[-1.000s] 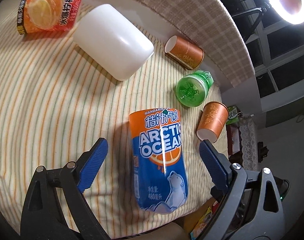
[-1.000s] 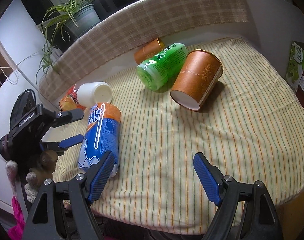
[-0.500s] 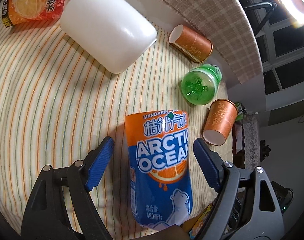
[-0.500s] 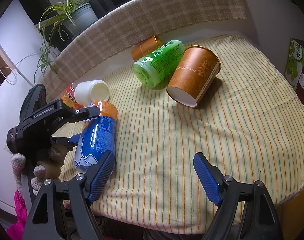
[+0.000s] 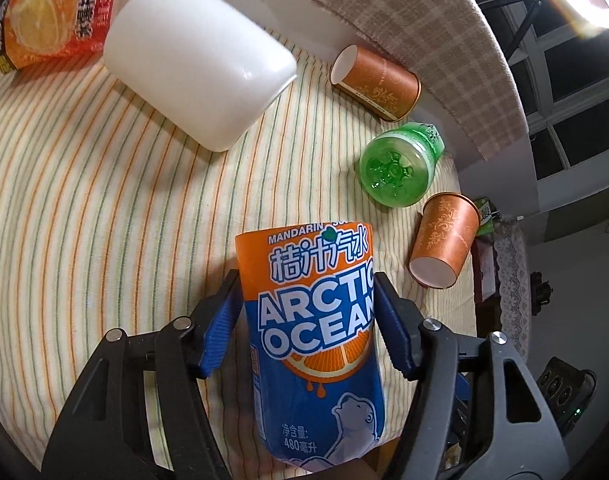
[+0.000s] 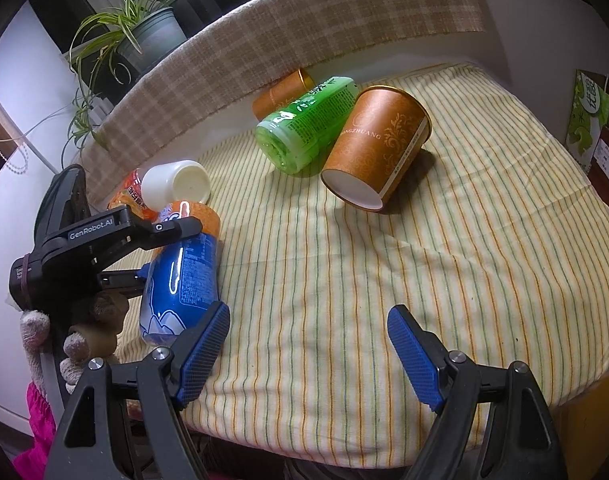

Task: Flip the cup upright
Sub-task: 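Lift the bottle with the left tool and rotate it cap-up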

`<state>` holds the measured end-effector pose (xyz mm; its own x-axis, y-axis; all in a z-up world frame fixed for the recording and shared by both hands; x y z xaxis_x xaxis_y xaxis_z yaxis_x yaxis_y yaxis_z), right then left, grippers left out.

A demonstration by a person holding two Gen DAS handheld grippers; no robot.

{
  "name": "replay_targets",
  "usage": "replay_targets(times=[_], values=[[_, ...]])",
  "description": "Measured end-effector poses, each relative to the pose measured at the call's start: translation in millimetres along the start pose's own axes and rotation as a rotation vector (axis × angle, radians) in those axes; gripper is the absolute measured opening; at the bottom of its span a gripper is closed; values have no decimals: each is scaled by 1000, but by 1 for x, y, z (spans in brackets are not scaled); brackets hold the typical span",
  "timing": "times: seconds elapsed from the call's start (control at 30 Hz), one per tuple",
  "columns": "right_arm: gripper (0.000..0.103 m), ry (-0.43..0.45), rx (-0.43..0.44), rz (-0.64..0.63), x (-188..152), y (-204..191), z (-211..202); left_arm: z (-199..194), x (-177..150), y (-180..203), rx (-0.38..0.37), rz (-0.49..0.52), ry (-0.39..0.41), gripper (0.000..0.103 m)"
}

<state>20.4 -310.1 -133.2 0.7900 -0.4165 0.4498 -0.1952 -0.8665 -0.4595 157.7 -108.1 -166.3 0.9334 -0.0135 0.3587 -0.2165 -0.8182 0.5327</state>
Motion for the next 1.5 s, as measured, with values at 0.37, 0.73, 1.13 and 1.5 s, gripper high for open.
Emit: replay_targets(times=[0.37,0.73,1.13,1.5], values=[[83,1,3,-6,-1,-6,0,-33,-4,21,88,140,111,65],[83,9,5,-10,-2,-11,-3,-58,-5,37,153,238,199,64],[83,12,4,-5,-3,-8,-4,-63,-3,46,232,302,251,64],[83,23,0,-8,-2,-6,-8,-58,-8,57,256,350,250,64]])
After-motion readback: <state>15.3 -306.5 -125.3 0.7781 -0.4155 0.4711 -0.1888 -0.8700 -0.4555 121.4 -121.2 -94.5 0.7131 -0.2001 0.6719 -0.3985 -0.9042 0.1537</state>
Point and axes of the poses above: each gripper's, at about its wrist camera, not at the fingertips, and z roughly the way its jaws point, y to its right, x to its top, the point moved 5 cm from there along z, roughly the way its jaws point, and after that the axes turned 9 degrees about z, right-handed, at the moved point
